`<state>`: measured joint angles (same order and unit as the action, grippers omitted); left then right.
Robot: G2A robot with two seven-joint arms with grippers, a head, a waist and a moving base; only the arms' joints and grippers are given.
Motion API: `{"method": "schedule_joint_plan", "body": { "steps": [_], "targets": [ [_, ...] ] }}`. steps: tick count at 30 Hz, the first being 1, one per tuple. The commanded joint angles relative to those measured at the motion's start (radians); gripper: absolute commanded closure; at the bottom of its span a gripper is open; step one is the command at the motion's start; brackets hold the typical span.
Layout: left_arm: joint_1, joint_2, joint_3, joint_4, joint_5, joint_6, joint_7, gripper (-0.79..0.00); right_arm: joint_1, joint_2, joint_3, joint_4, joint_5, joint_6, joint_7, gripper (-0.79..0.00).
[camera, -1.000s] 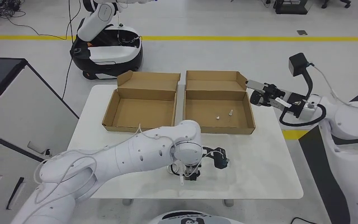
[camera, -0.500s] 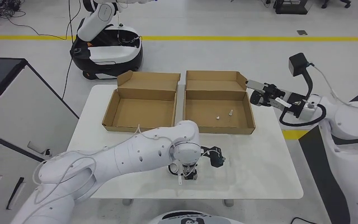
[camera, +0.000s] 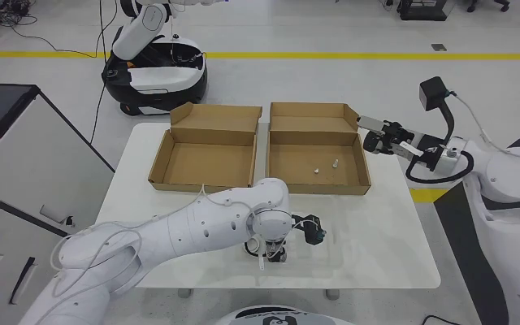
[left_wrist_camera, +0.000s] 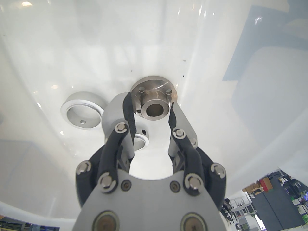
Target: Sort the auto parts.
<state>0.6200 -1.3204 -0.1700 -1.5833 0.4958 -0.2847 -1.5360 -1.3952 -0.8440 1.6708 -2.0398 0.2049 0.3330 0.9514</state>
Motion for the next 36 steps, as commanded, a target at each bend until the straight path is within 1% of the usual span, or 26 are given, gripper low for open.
{"method": "schedule_joint_plan", "body": {
  "steps": [1, 14, 20, 36],
  "targets": [
    [0.002, 0.0, 0.0, 0.002, 0.011, 0.0, 0.0, -0.36, 0.0, 0.0, 0.0, 0.0, 0.0, 0.0, 0.0, -0.785],
    [-0.008, 0.006, 0.0, 0.004, 0.051, 0.0, 0.0, -0.351, 0.0, 0.0, 0.0, 0.0, 0.0, 0.0, 0.0, -0.785],
    [-0.01, 0.01, 0.0, -0.016, 0.048, 0.0, 0.0, -0.372, 0.0, 0.0, 0.0, 0.0, 0.0, 0.0, 0.0, -0.785],
    [-0.005, 0.023, 0.0, -0.059, 0.067, 0.0, 0.0, -0.36, 0.0, 0.0, 0.0, 0.0, 0.0, 0.0, 0.0, -0.785]
  ]
}}
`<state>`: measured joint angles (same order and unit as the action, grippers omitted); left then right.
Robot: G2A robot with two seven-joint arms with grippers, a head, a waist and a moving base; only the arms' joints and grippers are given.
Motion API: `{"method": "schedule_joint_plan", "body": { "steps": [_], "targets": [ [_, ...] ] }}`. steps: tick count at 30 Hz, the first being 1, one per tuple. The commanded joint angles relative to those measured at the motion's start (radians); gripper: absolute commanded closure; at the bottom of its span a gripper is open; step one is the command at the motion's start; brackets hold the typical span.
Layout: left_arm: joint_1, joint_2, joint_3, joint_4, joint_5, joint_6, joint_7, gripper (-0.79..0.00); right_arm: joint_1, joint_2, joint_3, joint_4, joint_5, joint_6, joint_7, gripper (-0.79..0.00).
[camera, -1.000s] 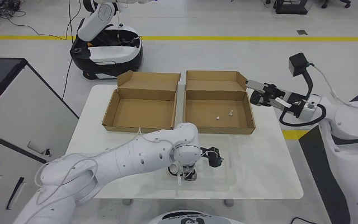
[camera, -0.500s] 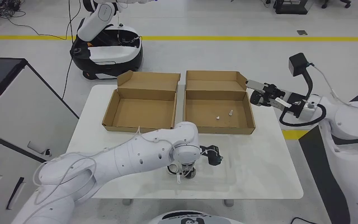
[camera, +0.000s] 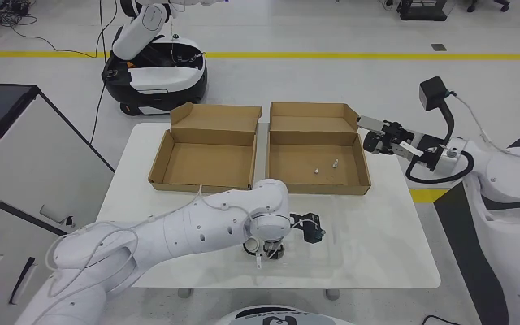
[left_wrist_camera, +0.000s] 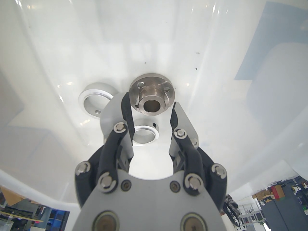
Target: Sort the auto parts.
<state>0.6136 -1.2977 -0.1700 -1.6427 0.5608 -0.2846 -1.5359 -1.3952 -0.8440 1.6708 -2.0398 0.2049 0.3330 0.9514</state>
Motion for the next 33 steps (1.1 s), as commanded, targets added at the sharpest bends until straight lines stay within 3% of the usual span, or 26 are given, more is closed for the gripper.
{"method": "schedule_joint_plan", "body": {
  "steps": [1, 10, 26, 33],
  "targets": [
    [0.003, 0.0, 0.0, 0.0, 0.002, 0.0, 0.0, -0.36, 0.0, 0.0, 0.0, 0.0, 0.0, 0.0, 0.0, -0.785],
    [0.017, -0.003, 0.0, 0.004, 0.008, -0.001, 0.001, -0.32, 0.0, 0.0, 0.0, 0.0, 0.0, 0.0, 0.0, -0.785],
    [0.015, -0.007, 0.0, 0.007, 0.016, -0.004, 0.004, -0.317, 0.0, 0.0, 0.0, 0.0, 0.0, 0.0, 0.0, -0.785],
    [0.013, -0.011, 0.0, 0.014, 0.015, -0.003, 0.003, -0.231, 0.0, 0.0, 0.0, 0.0, 0.0, 0.0, 0.0, -0.785]
  ]
}}
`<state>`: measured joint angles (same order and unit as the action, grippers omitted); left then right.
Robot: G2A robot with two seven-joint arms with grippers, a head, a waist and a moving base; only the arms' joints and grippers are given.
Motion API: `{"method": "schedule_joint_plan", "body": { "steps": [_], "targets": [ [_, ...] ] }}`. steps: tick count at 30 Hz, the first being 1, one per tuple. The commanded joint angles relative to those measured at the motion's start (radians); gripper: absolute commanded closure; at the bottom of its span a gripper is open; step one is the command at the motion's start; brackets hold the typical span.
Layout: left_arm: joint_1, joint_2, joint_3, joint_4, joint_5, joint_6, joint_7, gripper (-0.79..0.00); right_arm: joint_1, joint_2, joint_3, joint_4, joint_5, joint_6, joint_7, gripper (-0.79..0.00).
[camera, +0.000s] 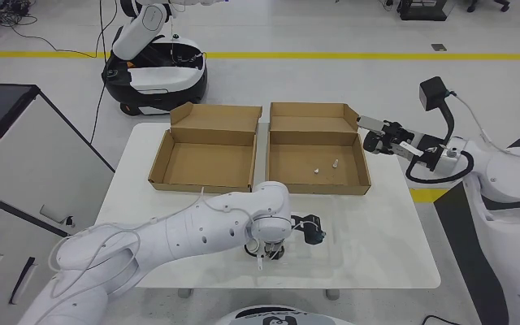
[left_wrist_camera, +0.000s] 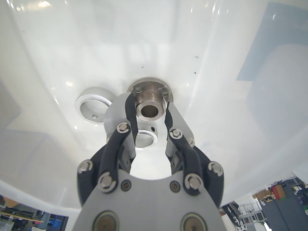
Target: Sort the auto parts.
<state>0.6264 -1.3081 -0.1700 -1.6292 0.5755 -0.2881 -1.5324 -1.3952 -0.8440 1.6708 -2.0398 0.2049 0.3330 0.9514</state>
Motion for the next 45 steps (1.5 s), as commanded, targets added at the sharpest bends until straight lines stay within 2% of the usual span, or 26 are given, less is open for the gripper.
{"method": "schedule_joint_plan", "body": {
  "steps": [1, 9, 31, 33, 36, 37, 38, 45],
  "targets": [
    [0.0, -0.001, 0.0, 0.002, 0.002, 0.003, -0.003, -0.24, 0.0, 0.0, 0.0, 0.0, 0.0, 0.0, 0.0, -0.785],
    [-0.003, -0.003, 0.0, 0.003, 0.007, 0.004, -0.004, -0.314, 0.0, 0.0, 0.0, 0.0, 0.0, 0.0, 0.0, -0.785],
    [0.017, 0.002, 0.0, 0.003, 0.061, 0.004, -0.004, -0.292, 0.0, 0.0, 0.0, 0.0, 0.0, 0.0, 0.0, -0.785],
    [0.019, 0.002, 0.0, 0.005, 0.062, 0.004, -0.004, -0.277, 0.0, 0.0, 0.0, 0.0, 0.0, 0.0, 0.0, -0.785],
    [0.021, 0.001, 0.0, 0.005, 0.061, 0.004, -0.004, -0.2, 0.0, 0.0, 0.0, 0.0, 0.0, 0.0, 0.0, -0.785],
    [0.021, 0.001, 0.0, 0.005, 0.06, 0.004, -0.004, -0.052, 0.0, 0.0, 0.0, 0.0, 0.0, 0.0, 0.0, -0.785],
    [0.02, 0.001, 0.0, 0.005, 0.062, 0.004, -0.004, 0.0, 0.0, 0.0, 0.0, 0.0, 0.0, 0.0, 0.0, -0.785],
    [0.015, 0.006, 0.0, -0.009, 0.057, 0.004, -0.004, 0.0, 0.0, 0.0, 0.0, 0.0, 0.0, 0.0, 0.0, -0.785]
  ]
}}
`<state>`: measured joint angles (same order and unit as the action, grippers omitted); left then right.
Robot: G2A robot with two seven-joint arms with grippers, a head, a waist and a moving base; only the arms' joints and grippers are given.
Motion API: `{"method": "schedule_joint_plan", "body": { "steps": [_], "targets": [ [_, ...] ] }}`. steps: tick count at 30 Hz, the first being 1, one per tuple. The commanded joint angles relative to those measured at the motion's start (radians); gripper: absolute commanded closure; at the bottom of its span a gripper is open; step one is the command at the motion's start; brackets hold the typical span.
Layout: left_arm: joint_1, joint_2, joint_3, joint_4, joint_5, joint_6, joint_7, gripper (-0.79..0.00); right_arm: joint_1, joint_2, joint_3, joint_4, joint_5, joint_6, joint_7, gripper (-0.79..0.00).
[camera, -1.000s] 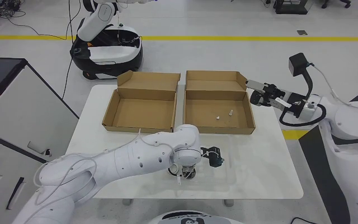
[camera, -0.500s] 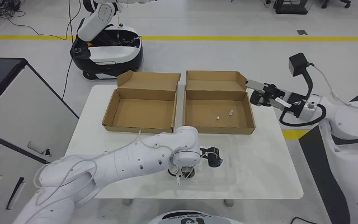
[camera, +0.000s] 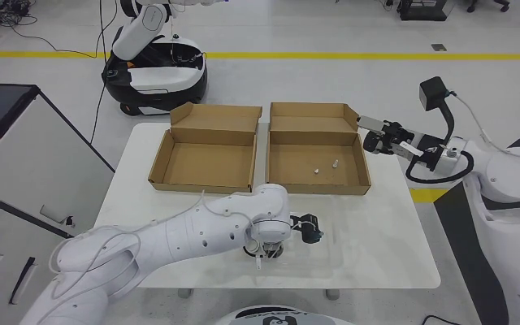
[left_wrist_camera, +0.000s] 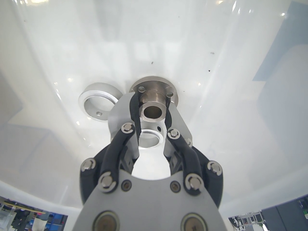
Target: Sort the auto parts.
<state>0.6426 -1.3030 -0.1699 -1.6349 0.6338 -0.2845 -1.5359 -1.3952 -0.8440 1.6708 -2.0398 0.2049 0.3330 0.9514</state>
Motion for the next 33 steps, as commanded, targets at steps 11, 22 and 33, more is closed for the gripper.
{"method": "schedule_joint_plan", "body": {
  "steps": [11, 22, 33],
  "targets": [
    [-0.076, 0.035, 0.0, -0.085, -0.06, 0.0, 0.0, 0.0, 0.0, 0.0, 0.0, 0.0, 0.0, 0.0, 0.0, -0.785],
    [-0.223, 0.105, 0.0, -0.215, -0.174, 0.0, 0.0, 0.0, 0.0, 0.0, 0.0, 0.0, 0.0, 0.0, 0.0, -0.785],
    [-0.388, 0.194, -0.035, -0.325, -0.327, -0.033, 0.034, 0.0, 0.0, 0.0, 0.0, 0.0, 0.0, 0.0, 0.0, -0.785]
  ]
}}
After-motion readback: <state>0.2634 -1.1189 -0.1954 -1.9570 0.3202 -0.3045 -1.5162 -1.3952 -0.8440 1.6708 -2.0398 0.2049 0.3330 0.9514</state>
